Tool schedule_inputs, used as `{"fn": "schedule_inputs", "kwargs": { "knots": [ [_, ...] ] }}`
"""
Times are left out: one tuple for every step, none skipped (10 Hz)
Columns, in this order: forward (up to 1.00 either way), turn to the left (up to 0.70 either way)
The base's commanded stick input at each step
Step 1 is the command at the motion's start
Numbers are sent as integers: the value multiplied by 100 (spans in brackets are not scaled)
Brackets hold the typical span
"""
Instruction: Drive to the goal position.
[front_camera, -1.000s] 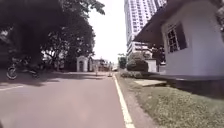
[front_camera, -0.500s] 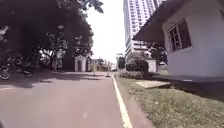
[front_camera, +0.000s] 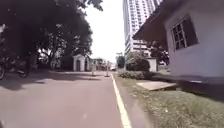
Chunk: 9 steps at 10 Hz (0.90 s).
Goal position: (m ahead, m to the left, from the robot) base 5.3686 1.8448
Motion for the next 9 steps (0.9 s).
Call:
{"fn": "schedule_inputs", "kwargs": {
  "knots": [
    [70,0],
    [70,0],
    [70,0],
    [70,0],
    [70,0],
    [70,0],
    [70,0],
    [70,0],
    [70,0]
  ]
}}
